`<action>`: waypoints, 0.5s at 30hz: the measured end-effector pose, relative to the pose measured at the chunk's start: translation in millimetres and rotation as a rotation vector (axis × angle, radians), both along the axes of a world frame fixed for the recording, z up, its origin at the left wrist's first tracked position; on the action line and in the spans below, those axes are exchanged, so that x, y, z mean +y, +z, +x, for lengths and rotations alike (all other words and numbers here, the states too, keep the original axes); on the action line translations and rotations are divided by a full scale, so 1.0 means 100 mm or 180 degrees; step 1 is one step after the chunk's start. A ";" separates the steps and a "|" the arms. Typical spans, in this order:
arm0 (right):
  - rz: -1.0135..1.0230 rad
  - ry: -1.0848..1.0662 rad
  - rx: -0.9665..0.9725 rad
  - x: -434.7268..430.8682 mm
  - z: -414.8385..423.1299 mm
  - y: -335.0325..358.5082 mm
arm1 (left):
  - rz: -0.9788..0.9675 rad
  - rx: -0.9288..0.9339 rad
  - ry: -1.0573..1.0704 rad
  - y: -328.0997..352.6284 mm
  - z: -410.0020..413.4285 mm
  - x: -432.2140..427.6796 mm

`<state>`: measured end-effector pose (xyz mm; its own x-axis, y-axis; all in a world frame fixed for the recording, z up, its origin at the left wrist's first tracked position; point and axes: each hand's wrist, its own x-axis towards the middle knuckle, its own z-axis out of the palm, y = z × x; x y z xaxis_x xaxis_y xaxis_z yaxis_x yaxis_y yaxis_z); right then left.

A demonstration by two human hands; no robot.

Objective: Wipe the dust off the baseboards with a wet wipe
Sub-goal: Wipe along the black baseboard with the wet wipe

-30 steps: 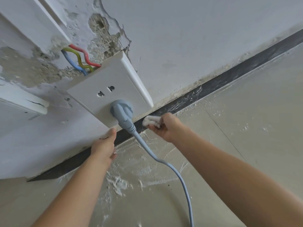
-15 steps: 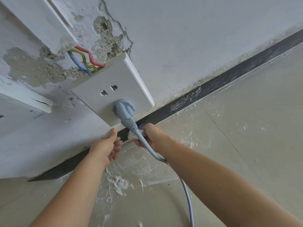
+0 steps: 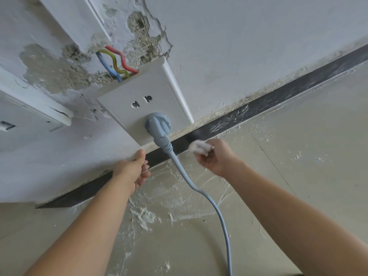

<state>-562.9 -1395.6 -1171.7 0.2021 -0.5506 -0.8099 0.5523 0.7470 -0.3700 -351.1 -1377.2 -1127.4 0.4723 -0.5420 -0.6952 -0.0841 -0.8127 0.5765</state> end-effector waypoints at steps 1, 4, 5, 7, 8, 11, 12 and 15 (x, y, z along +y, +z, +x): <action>-0.0040 0.0505 -0.0008 0.03 0.12 -0.03 | 0.0018 0.0014 -0.0027 0.01 0.02 0.00; -0.0188 0.1497 -0.0121 0.04 0.55 -0.10 | 0.0081 0.0036 -0.0081 0.02 0.07 0.00; -0.0237 0.1606 -0.0073 0.03 0.67 -0.10 | 0.0102 0.0000 -0.0085 0.02 0.07 0.00; -0.0227 0.1497 0.0046 -0.02 0.85 -0.07 | 0.0115 -0.0133 -0.0105 0.00 0.07 -0.01; -0.0148 0.1311 -0.0028 -0.04 0.90 -0.06 | 0.0111 -0.0226 -0.0112 -0.02 0.07 -0.02; 0.0118 0.0756 -0.0318 -0.06 0.84 0.00 | 0.0092 -0.0346 -0.0163 -0.03 0.08 -0.04; 0.0124 0.0632 -0.0319 -0.06 0.77 0.02 | 0.0090 -0.0326 -0.0193 -0.02 0.08 -0.04; 0.0080 0.0198 -0.0330 -0.10 0.50 0.10 | 0.0099 -0.0270 -0.0266 0.00 0.06 -0.04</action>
<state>-512.5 -1405.1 -1161.7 0.3186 -0.5143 -0.7962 0.5390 0.7893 -0.2941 -344.8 -1381.5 -1127.2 0.4841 -0.5607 -0.6717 -0.1997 -0.8182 0.5391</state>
